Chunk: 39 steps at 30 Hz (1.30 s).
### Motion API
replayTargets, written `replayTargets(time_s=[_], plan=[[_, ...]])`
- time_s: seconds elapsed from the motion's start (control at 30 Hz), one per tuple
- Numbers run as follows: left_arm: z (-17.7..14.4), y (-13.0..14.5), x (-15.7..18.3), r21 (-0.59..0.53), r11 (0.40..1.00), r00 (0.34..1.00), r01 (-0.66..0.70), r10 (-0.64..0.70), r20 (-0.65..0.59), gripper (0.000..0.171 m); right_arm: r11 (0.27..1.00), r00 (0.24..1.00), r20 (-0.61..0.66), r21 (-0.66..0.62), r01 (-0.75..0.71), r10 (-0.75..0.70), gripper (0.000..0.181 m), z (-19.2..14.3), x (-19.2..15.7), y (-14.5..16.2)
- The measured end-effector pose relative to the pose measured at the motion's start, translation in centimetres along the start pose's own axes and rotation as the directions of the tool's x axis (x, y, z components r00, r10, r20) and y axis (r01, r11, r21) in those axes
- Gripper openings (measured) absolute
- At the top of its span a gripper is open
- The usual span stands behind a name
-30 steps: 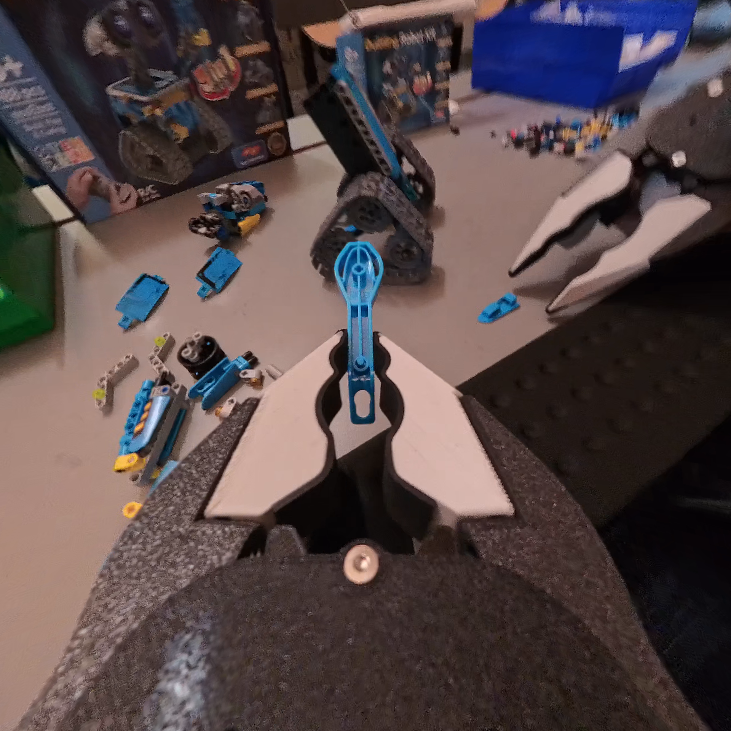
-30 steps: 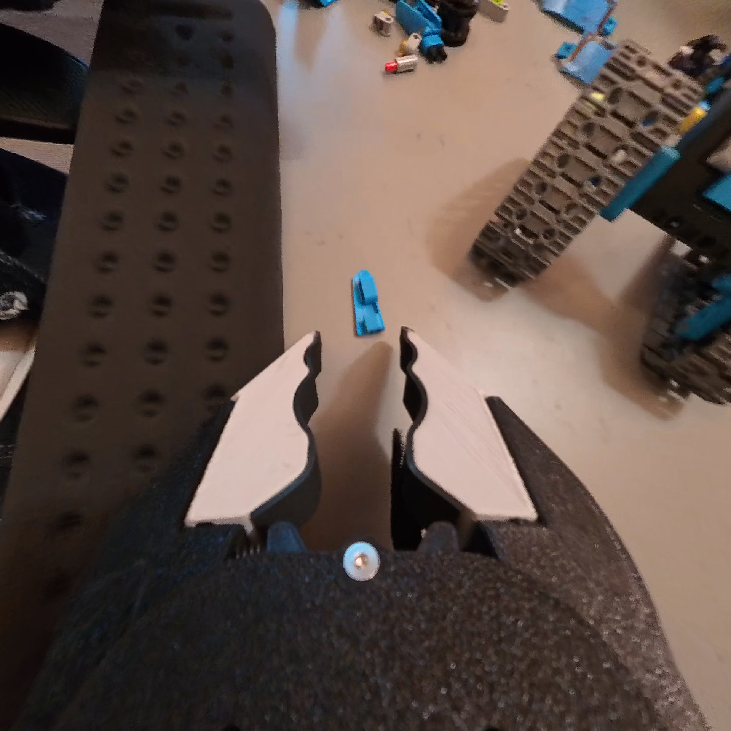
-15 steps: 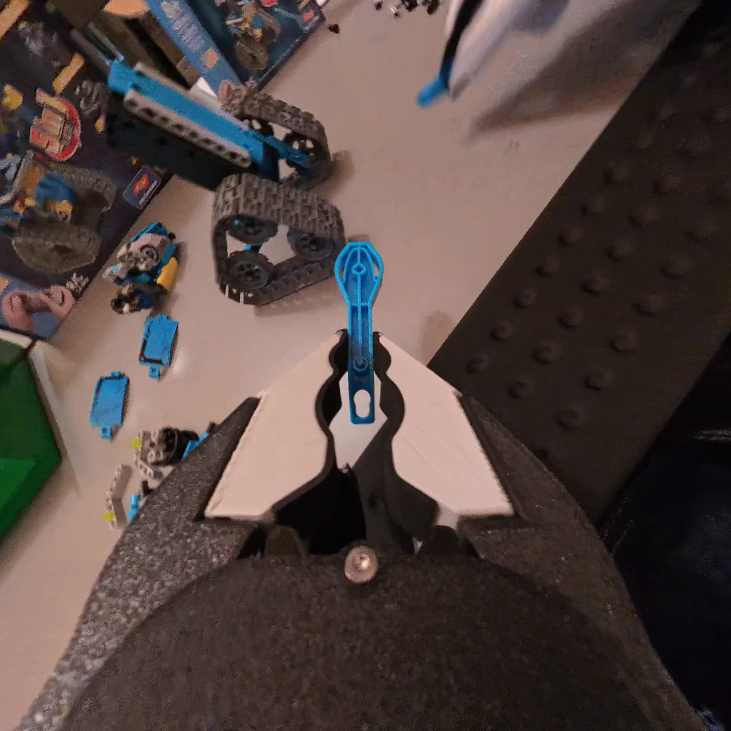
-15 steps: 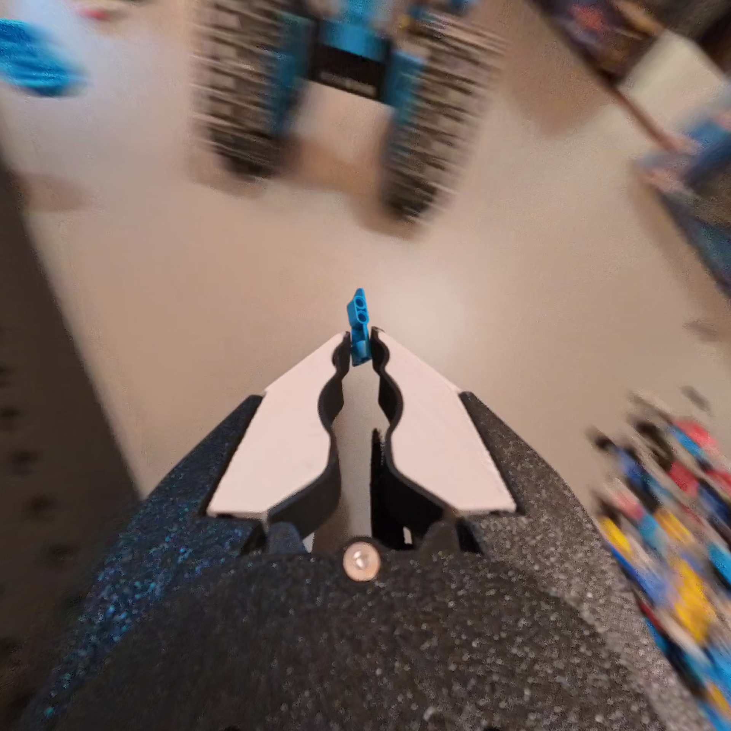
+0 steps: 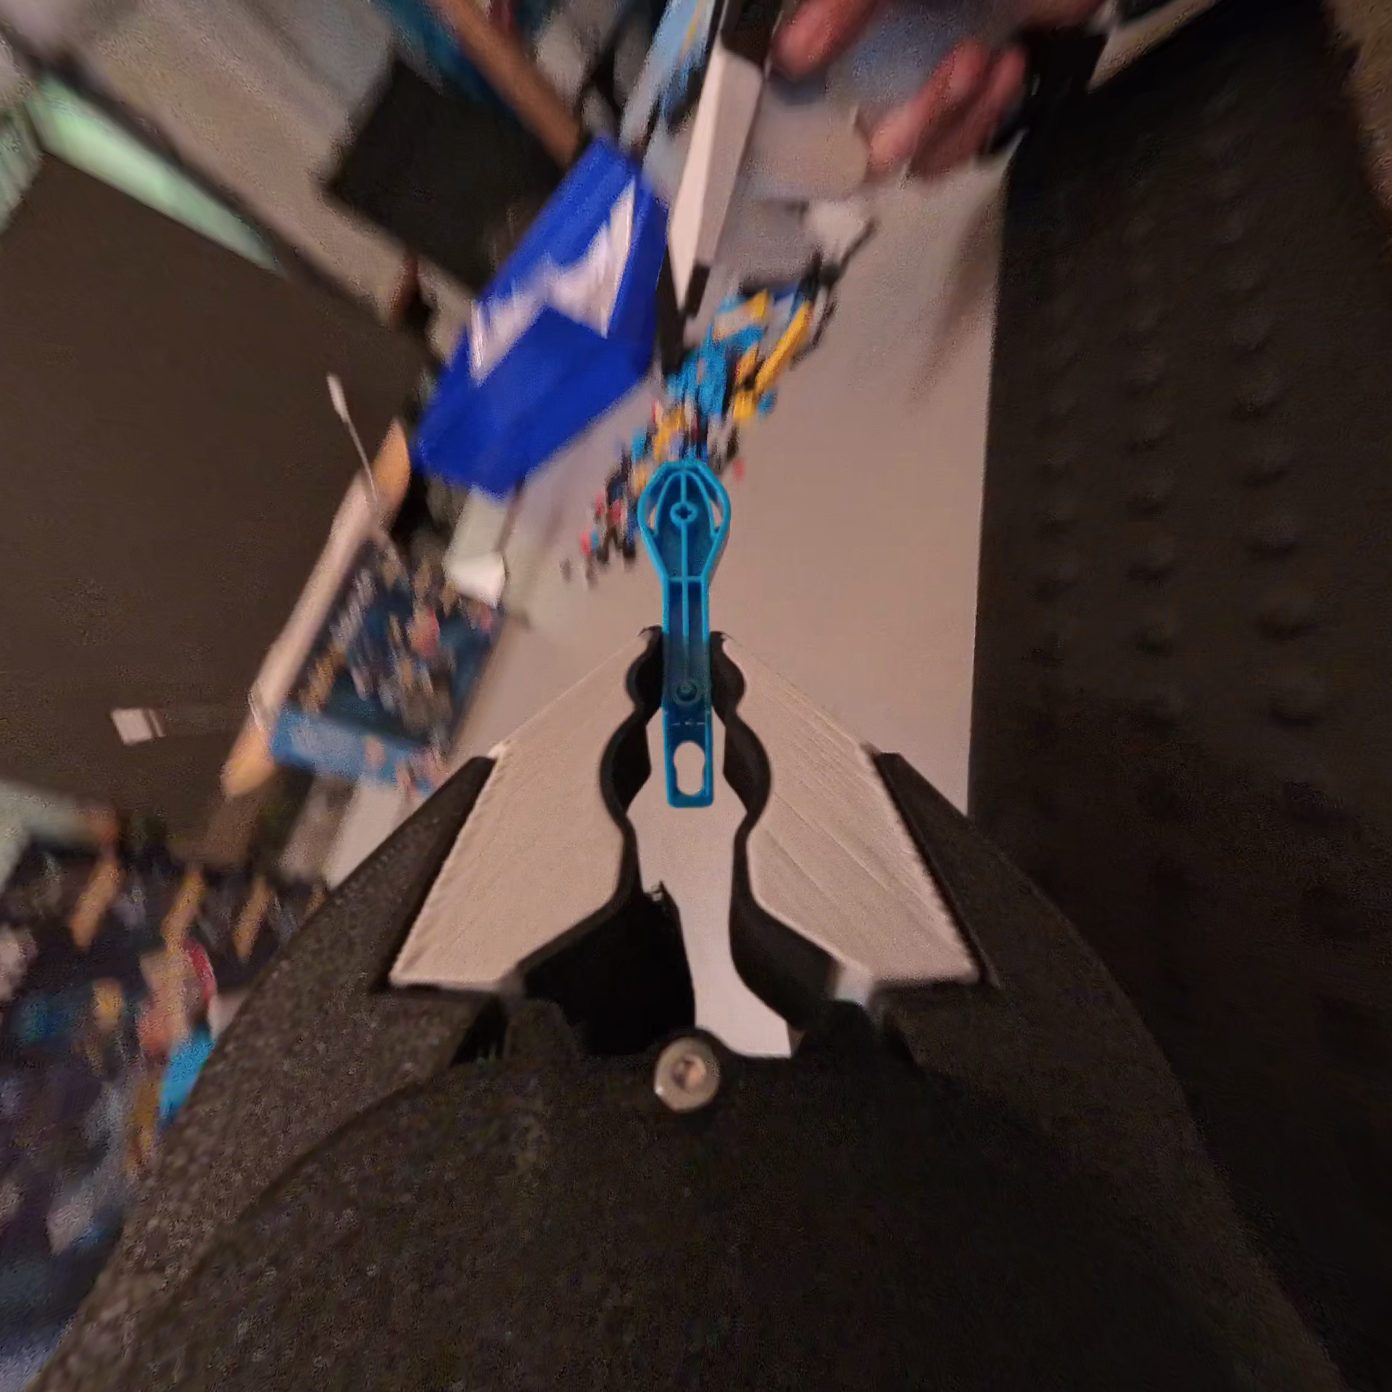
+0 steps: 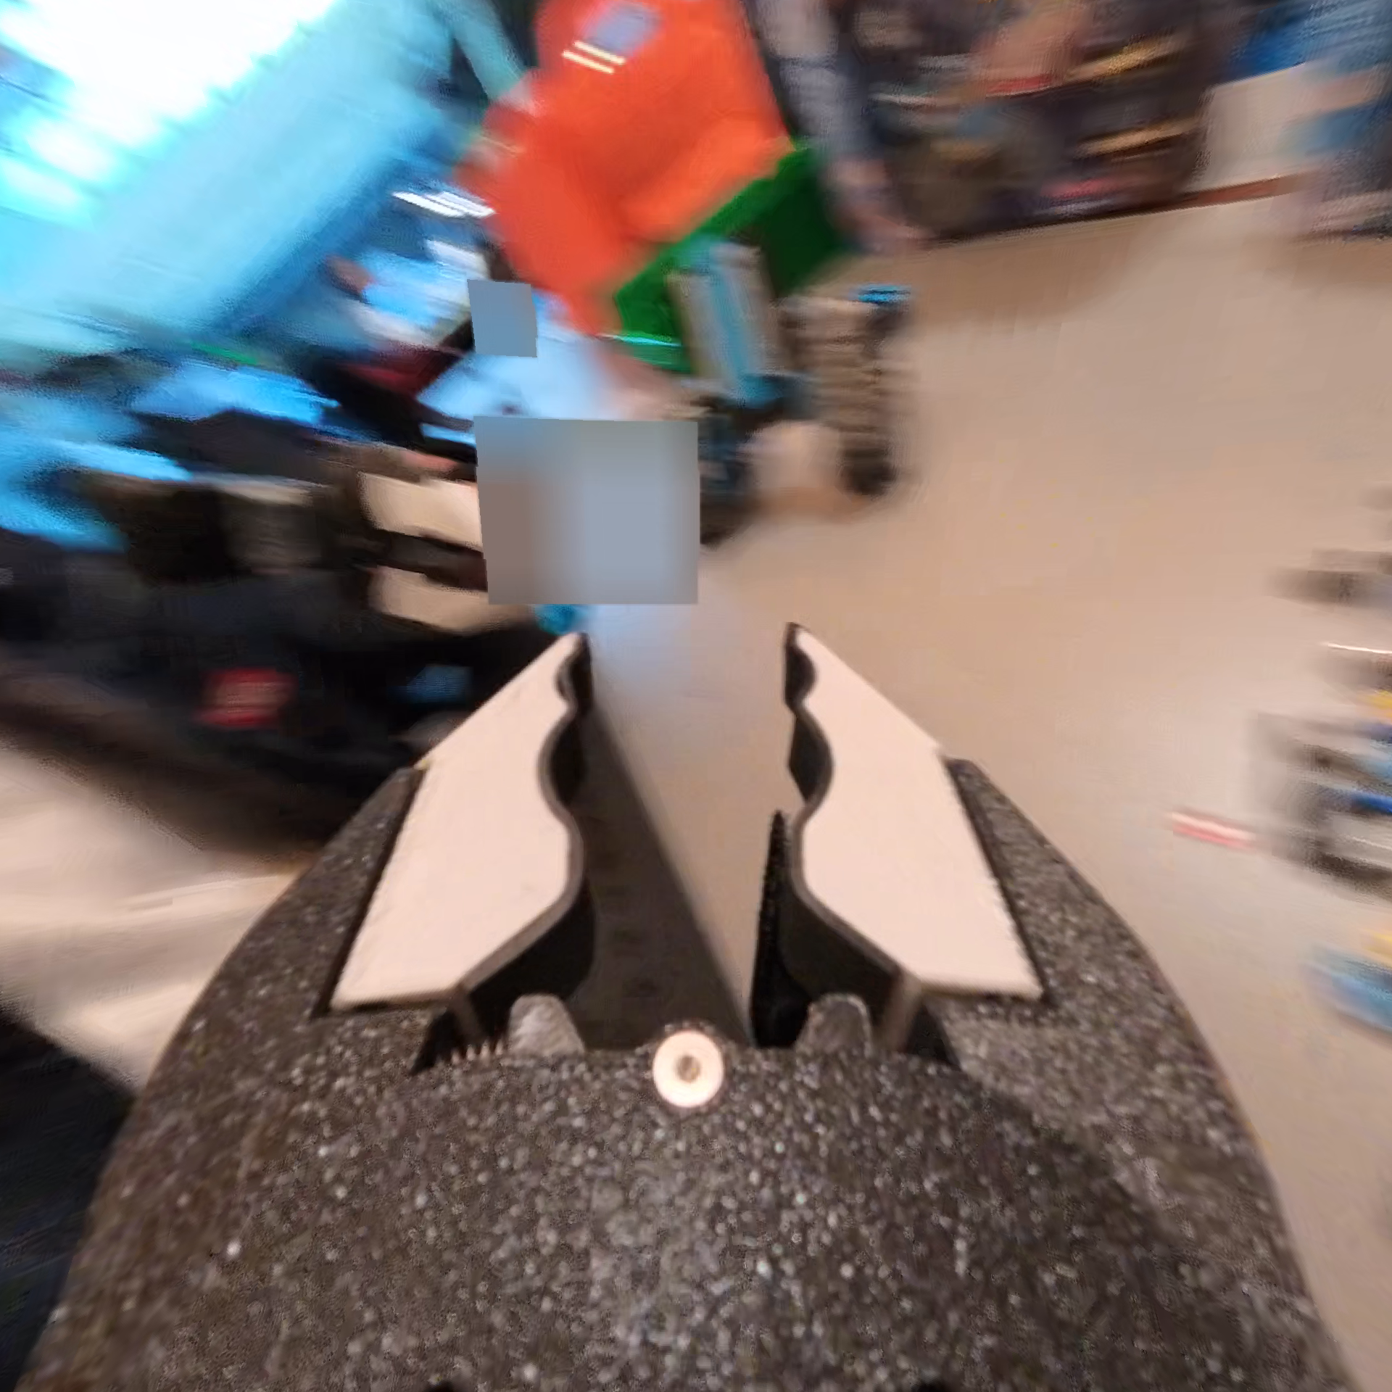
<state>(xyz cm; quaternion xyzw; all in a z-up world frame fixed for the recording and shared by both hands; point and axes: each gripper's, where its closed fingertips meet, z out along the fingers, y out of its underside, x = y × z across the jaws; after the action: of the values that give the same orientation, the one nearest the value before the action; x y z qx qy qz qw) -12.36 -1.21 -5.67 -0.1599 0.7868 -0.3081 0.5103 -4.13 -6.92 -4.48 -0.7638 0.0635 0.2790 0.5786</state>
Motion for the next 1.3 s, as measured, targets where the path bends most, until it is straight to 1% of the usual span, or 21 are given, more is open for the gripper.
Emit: replayTargets(time_s=[0.03,0.07,0.1,0.13,0.17,0.23,0.3,0.37,0.4,0.43,0.47,0.5,0.57,0.67,0.8,0.87,0.93,1.0,1.1,1.17,1.3], plan=[[0.7,-1.7,0.5,0.077,0.995,0.998,-0.057,0.058,-0.004,0.01,0.998,0.986,0.155,0.014,-0.058,0.055,0.064,0.7,-3.0,0.2],[1.3,-3.0,1.0,0.124,0.988,0.995,-0.092,0.094,-0.011,0.01,0.997,0.968,0.237,0.009,-0.083,0.078,0.064,1.1,-4.8,0.6],[1.9,-4.0,1.3,0.148,0.983,0.993,-0.112,0.114,-0.009,0.01,0.998,0.96,0.27,-0.004,-0.07,0.069,0.058,1.4,-5.9,1.2],[2.5,-4.6,1.4,0.162,0.979,0.992,-0.125,0.126,0.001,0.011,0.999,0.961,0.273,-0.03,-0.027,0.034,0.042,1.5,-6.6,2.1],[3.0,-5.0,1.4,0.169,0.977,0.992,-0.129,0.13,0.004,0.011,0.998,0.969,0.246,-0.064,0.024,-0.007,0.026,1.7,-6.6,3.0],[4.0,-5.2,2.1,0.166,0.981,0.993,-0.102,0.11,-0.039,0.01,0.989,0.988,0.129,-0.113,0.096,-0.081,0.007,1.5,-5.2,4.2],[4.7,-5.2,2.6,0.157,0.984,0.994,-0.088,0.096,-0.046,0.011,0.987,0.988,0.107,-0.099,0.123,-0.112,0.006,0.8,-4.6,4.1],[5.5,-4.3,3.0,0.097,0.994,0.997,-0.057,0.062,-0.048,0.013,0.987,0.994,0.026,-0.118,0.104,-0.102,0.006,-0.2,-2.6,4.3],[5.7,-3.7,3.1,0.065,0.998,0.998,-0.023,0.026,-0.05,0.016,0.983,0.992,-0.045,-0.149,0.11,-0.118,0.006,-1.3,-1.0,4.6],[5.8,-2.8,3.1,0.028,0.999,0.998,0.021,-0.019,-0.063,0.027,0.97,0.975,-0.147,-0.203,0.132,-0.164,0.006,-3.0,1.2,5.0],[5.6,-1.8,3.1,-0.008,0.997,0.994,0.073,-0.074,-0.078,0.029,0.945,0.931,-0.268,-0.28,0.169,-0.246,0.006,-5.3,3.6,5.4],[5.3,-0.7,2.9,-0.042,0.99,0.987,0.132,-0.135,-0.09,0.029,0.902,0.865,-0.357,-0.377,0.211,-0.352,0.006,-7.9,5.7,5.8],[4.3,1.7,2.4,-0.11,0.957,0.956,0.267,-0.278,-0.097,0.029,0.777,0.738,-0.375,-0.546,0.313,-0.561,0.006,-12.0,7.5,6.1],[2.2,4.5,1.4,-0.151,0.892,0.892,0.427,-0.442,-0.09,0.028,0.554,0.582,-0.207,-0.652,0.517,-0.786,0.006,-14.0,7.0,6.2],[-0.3,6.6,-1.0,-0.147,0.854,0.862,0.499,-0.507,-0.019,0.027,0.209,0.405,0.066,-0.774,0.598,-0.912,0.006,-14.8,7.6,8.6],[-1.4,7.0,-2.1,-0.131,0.825,0.833,0.55,-0.552,0.019,0.027,0.132,0.348,0.113,-0.783,0.608,-0.931,0.006,-14.8,7.9,9.1],[-2.2,7.9,-3.3,-0.123,0.762,0.772,0.635,-0.631,0.076,0.027,0.09,0.305,0.137,-0.776,0.624,-0.942,0.007,-14.9,8.1,9.4],[-3.3,9.0,-4.8,-0.101,0.709,0.714,0.698,-0.682,0.157,0.027,0.066,0.288,0.154,-0.775,0.629,-0.945,0.008,-15.1,8.4,9.6],[-5.4,9.9,-7.1,-0.012,0.653,0.636,0.758,-0.734,0.239,0.028,0.059,0.328,0.181,-0.793,0.606,-0.927,0.017,-15.4,8.6,10.9],[-6.9,10.9,-8.8,0.059,0.583,0.548,0.81,-0.789,0.276,0.031,0.064,0.314,0.167,-0.79,0.61,-0.935,0.011,-15.4,8.5,11.1],[-9.5,13.7,-11.5,0.146,0.469,0.397,0.871,-0.848,0.351,0.038,0.187,0.378,0.036,-0.823,0.537,-0.925,0.024,-16.0,8.6,10.6]])
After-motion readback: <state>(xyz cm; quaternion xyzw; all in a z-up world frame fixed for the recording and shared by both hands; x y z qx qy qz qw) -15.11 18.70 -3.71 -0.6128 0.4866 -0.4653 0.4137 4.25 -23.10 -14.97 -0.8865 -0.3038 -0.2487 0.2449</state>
